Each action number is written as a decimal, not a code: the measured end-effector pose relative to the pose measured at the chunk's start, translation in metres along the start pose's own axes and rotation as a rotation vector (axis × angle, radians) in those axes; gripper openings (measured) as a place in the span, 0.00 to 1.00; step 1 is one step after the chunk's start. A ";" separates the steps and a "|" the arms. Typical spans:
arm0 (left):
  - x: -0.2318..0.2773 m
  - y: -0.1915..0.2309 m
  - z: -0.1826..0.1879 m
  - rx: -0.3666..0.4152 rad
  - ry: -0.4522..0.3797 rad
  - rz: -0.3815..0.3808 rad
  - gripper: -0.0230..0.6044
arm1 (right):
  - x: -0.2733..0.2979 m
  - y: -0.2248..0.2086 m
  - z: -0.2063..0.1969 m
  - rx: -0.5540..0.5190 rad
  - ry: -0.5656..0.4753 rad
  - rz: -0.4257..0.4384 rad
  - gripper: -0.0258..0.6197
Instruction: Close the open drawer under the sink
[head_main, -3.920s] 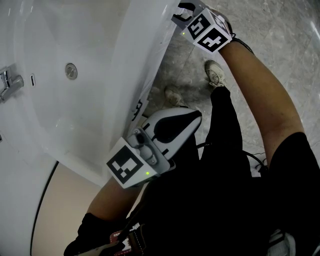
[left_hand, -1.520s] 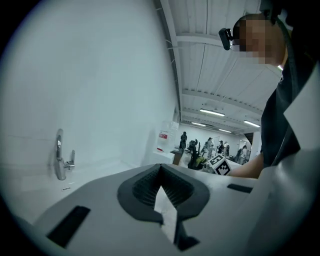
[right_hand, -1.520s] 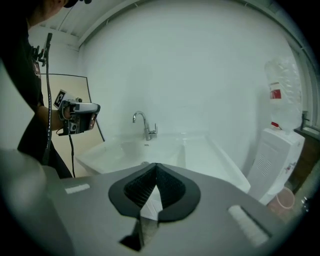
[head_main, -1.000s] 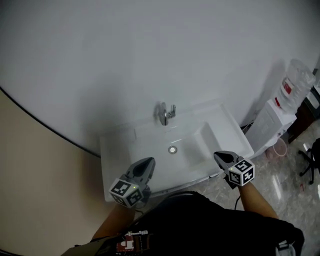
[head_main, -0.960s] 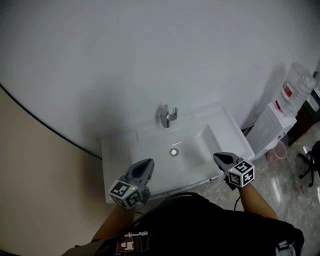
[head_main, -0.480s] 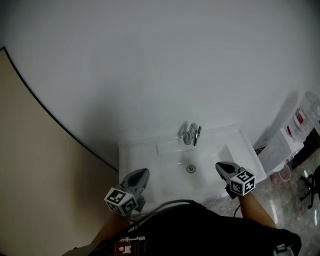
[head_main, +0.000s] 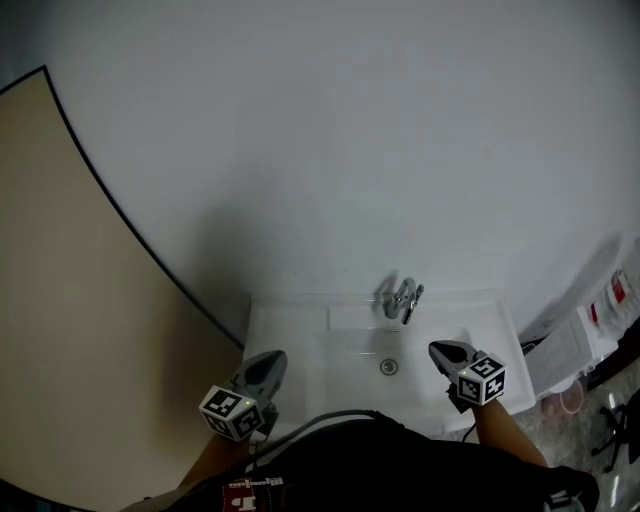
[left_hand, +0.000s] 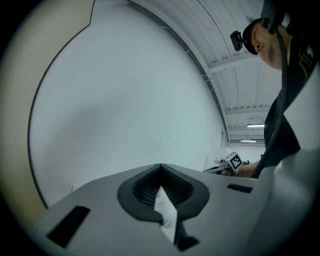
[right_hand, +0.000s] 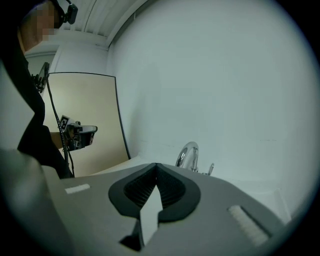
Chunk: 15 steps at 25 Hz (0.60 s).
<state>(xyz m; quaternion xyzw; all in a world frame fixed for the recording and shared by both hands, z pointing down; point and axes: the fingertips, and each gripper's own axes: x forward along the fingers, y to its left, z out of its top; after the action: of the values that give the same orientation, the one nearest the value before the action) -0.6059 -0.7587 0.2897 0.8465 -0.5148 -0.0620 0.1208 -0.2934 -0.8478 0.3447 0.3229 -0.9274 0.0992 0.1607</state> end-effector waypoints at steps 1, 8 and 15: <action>0.003 -0.001 0.000 -0.002 -0.011 0.022 0.03 | 0.003 -0.006 0.004 -0.013 -0.002 0.026 0.04; 0.040 -0.036 -0.012 -0.083 -0.056 0.092 0.03 | -0.004 -0.051 0.021 0.014 -0.048 0.154 0.04; 0.057 -0.058 -0.009 -0.062 -0.027 0.059 0.03 | -0.018 -0.075 0.028 0.208 -0.190 0.164 0.04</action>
<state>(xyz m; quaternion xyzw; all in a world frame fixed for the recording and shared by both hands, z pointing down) -0.5279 -0.7826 0.2840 0.8258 -0.5390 -0.0857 0.1420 -0.2393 -0.9039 0.3185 0.2687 -0.9465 0.1763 0.0291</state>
